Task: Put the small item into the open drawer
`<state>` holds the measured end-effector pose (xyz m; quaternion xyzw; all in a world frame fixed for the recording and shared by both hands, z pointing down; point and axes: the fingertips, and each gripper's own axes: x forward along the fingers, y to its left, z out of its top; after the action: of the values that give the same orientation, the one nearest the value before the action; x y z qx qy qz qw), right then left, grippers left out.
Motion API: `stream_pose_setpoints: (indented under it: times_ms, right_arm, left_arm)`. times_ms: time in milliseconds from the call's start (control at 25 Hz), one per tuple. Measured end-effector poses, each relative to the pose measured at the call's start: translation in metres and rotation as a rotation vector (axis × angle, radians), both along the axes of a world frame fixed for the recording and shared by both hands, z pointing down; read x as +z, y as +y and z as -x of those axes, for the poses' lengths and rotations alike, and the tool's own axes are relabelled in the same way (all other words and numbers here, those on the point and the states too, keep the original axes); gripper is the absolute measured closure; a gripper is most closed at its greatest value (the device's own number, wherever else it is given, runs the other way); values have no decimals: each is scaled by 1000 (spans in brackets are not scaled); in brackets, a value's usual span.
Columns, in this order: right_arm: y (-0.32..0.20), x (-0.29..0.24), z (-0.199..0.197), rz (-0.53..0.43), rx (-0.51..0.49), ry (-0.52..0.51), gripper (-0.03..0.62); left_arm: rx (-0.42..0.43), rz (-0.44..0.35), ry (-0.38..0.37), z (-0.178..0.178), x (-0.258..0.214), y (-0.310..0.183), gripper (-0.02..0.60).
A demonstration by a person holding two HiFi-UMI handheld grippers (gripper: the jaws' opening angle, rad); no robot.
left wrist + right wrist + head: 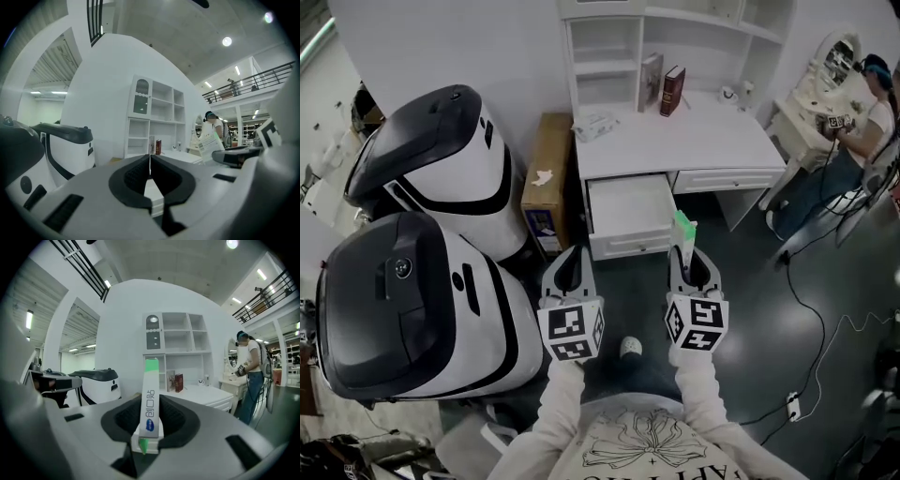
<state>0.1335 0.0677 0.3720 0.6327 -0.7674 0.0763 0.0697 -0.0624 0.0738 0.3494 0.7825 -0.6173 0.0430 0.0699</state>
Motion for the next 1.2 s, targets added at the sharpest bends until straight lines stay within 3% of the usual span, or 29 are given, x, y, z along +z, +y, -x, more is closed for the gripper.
stream_pose_setpoints:
  times_ms: [240, 600, 1200]
  right_arm:
    - [-77, -4, -13, -14, -35, -4, 502]
    - [-138, 21, -11, 55, -89, -8, 502]
    - [-263, 75, 16, 171, -66, -7, 502]
  left_arm:
    - [-38, -10, -3, -11, -2, -68, 574]
    - [-58, 54, -6, -24, 19, -127, 574]
    - [-23, 138, -10, -4, 61, -258, 574]
